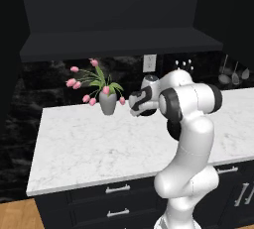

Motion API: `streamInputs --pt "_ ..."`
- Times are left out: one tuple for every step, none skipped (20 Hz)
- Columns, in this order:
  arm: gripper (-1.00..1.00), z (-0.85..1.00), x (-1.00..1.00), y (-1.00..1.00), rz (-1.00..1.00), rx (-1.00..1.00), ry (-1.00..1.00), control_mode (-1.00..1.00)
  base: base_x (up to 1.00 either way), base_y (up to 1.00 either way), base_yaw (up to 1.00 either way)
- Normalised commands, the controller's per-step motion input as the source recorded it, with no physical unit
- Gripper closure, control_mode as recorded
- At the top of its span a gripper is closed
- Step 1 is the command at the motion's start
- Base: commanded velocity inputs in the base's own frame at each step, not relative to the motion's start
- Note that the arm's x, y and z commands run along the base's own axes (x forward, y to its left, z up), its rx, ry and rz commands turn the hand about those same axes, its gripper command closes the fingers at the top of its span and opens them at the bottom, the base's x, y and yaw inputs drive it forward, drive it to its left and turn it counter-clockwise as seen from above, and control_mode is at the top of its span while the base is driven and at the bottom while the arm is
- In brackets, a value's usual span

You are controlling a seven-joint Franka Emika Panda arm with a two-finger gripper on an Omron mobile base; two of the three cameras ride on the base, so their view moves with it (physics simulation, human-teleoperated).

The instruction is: Pick up the bowls on the counter and stack them on top of one another in the open cabinet. Place the smaller bowl on top of the larger bowl.

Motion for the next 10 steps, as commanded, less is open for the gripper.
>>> streamInputs --pt "-1.00 0.00 0.42 0.00 0.00 -0.05 0.00 -1.00 0.00 0.00 0.00" --pt "-1.00 0.00 0.44 0.00 0.00 -0.06 0.01 -1.00 0.00 0.00 0.00" --pt "-1.00 0.00 0.46 0.00 0.00 -0.06 0.02 -1.00 0.00 0.00 0.00" --pt "-1.00 0.00 0.46 0.00 0.00 -0.05 0.02 -1.00 0.00 0.00 0.00" --pt "-1.00 -0.01 0.46 0.00 0.00 -0.03 0.01 -1.00 0.00 0.00 0.00" --pt "-1.00 -0.04 0.34 0.00 0.00 -0.02 0.00 -1.00 0.00 0.00 0.00" --pt "-1.00 -0.11 0.19 0.00 0.00 -0.01 0.00 -1.00 0.00 0.00 0.00" --pt "-1.00 -0.11 0.04 0.00 0.00 0.00 0.00 -1.00 0.00 0.00 0.00" --pt "-1.00 -0.20 0.00 0.00 0.00 0.00 0.00 -1.00 0.00 0.00 0.00" --pt "-1.00 -0.26 0.00 0.00 0.00 0.00 0.00 -1.00 0.00 0.00 0.00"
